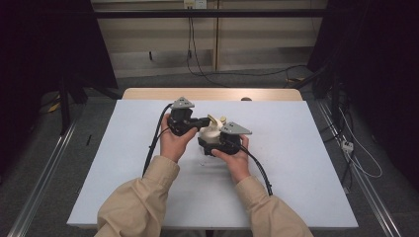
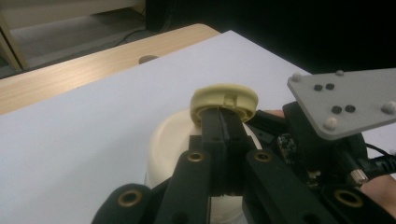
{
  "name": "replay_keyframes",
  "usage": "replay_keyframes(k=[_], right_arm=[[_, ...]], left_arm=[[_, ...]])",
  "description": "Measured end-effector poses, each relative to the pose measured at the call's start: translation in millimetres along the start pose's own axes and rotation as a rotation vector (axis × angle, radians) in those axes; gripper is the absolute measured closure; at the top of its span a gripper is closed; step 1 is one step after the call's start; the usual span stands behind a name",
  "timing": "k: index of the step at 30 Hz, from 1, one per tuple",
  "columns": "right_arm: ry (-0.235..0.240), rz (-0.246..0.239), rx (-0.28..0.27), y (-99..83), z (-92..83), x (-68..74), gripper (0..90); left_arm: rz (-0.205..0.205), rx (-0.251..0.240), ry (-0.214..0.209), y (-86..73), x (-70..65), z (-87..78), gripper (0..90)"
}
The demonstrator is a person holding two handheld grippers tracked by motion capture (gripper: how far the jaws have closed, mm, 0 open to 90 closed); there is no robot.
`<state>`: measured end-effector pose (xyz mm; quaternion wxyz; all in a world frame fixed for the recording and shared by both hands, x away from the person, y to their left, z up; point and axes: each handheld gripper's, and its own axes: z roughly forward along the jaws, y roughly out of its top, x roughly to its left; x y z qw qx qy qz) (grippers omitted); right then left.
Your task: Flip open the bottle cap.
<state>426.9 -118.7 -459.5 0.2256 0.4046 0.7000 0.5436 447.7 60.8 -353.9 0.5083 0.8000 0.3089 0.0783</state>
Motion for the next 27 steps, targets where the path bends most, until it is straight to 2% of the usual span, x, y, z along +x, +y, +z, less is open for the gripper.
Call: replay_keyframes(k=[5,6,11,14,27], right_arm=[[-0.002,0.001,0.001,0.1,0.1,0.2,6.4],[-0.001,0.001,0.002,0.1,0.0,0.2,6.5],[-0.001,-0.001,0.003,0.2,0.0,0.0,6.4],[-0.001,-0.001,0.003,0.1,0.0,0.0,6.4],[-0.002,0.001,0.003,0.2,0.0,0.2,6.4]], left_arm=[[0.003,0.003,0.0,0.2,-0.1,2.0,90.0],[-0.008,-0.006,-0.006,0.6,-0.3,2.2,90.0],[0.002,-0.002,0.0,3.6,0.5,2.7,90.0],[-0.011,-0.002,-0.004,4.1,1.9,5.7,90.0],[0.007,0.005,-0.005,8.1,-1.3,14.6,90.0]])
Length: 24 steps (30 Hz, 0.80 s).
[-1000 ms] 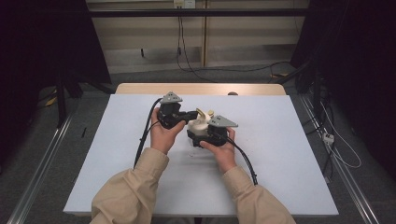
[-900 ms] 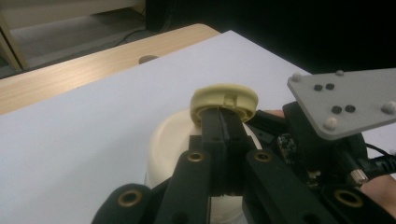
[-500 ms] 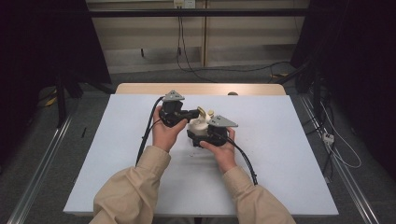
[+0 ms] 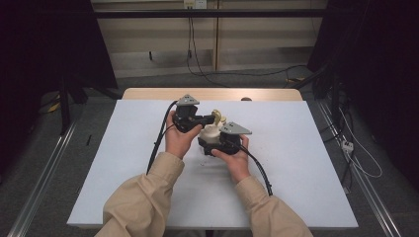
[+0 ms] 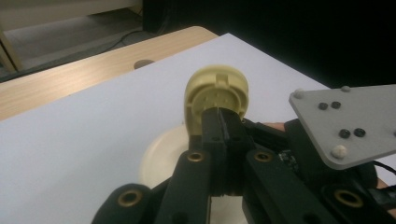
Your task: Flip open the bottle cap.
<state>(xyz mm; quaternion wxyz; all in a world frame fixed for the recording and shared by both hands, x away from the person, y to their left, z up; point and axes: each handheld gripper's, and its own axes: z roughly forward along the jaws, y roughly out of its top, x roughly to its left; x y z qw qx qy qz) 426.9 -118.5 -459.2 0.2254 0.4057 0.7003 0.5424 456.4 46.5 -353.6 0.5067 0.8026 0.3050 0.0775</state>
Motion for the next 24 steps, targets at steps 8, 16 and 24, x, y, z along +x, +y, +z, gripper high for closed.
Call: replay_keyframes(k=[8,16,24], right_arm=[[-0.001,0.001,0.001,0.2,-0.1,0.2,6.3],[-0.004,0.002,0.018,2.5,-1.0,0.1,6.0],[-0.007,0.043,0.051,3.4,-2.4,-0.1,3.6]], left_arm=[[-0.006,-0.01,-0.004,0.7,1.7,-1.5,90.0],[-0.008,-0.01,-0.005,-1.7,-2.1,-9.0,62.8],[-0.022,-0.017,0.017,-10.1,2.0,-20.1,25.3]])
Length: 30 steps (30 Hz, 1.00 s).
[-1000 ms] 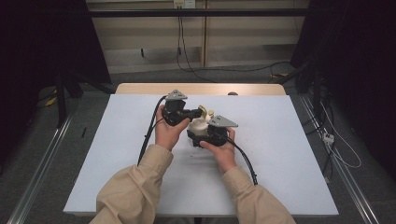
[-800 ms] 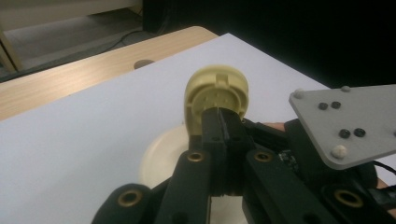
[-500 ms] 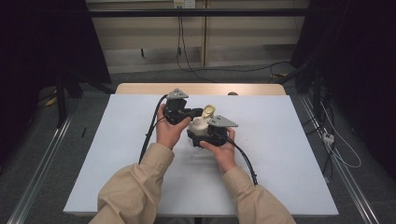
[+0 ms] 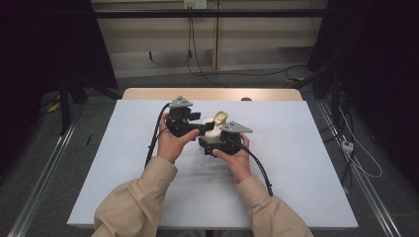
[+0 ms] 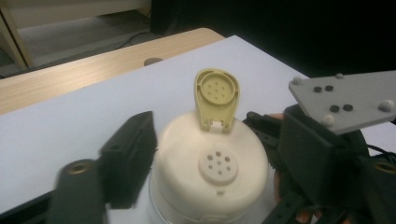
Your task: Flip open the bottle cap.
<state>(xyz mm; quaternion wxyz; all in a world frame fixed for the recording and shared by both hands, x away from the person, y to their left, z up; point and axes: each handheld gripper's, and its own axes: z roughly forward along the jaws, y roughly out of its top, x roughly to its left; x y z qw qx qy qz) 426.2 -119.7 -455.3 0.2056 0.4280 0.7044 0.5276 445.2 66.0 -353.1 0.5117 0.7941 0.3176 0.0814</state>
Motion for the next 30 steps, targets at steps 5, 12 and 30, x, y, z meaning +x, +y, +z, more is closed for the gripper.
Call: replay_keyframes(k=[5,12,30], right_arm=[[0.012,0.004,0.036,-1.3,-3.5,-1.5,2.0],[0.01,-0.018,0.042,-3.7,-12.7,-2.4,2.0],[0.002,-0.014,0.034,-10.3,-52.2,-8.1,3.9]], left_arm=[[-0.009,0.006,-0.008,-6.7,0.3,-7.6,12.5],[-0.012,0.002,-0.021,-20.9,4.1,-22.4,8.0],[-0.032,0.01,0.017,-68.9,26.1,-50.3,6.8]])
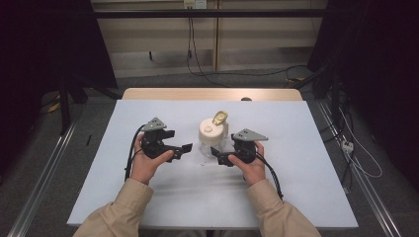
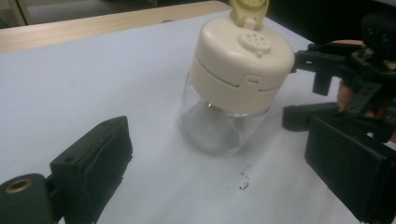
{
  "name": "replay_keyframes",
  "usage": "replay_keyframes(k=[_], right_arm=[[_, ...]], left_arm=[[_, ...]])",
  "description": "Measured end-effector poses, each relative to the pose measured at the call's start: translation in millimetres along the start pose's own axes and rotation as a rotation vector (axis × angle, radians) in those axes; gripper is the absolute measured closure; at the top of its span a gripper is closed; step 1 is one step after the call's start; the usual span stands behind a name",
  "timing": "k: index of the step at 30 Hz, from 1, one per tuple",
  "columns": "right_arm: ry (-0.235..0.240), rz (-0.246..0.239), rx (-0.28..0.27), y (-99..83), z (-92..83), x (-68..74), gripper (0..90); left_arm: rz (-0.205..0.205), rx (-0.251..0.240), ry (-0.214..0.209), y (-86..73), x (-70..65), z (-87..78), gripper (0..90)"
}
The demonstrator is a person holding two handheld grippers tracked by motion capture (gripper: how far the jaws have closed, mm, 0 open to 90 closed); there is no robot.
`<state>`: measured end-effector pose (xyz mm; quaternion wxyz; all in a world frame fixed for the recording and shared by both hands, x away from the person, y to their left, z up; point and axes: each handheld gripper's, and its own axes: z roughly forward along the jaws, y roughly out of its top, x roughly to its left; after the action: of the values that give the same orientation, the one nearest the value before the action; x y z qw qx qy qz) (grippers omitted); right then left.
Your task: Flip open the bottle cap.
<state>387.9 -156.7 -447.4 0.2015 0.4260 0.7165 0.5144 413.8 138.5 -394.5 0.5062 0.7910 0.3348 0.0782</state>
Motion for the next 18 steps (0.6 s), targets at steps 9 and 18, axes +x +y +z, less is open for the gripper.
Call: replay_keyframes(k=[9,18], right_arm=[[0.01,0.012,-0.047,-2.6,-32.7,-3.0,4.1],[-0.001,0.012,-0.05,-12.5,-57.3,-9.5,4.4]], left_arm=[[0.017,-0.033,-0.006,-9.4,0.7,-16.3,6.4],[0.028,-0.011,-0.006,-20.9,-1.8,-25.2,6.4]])
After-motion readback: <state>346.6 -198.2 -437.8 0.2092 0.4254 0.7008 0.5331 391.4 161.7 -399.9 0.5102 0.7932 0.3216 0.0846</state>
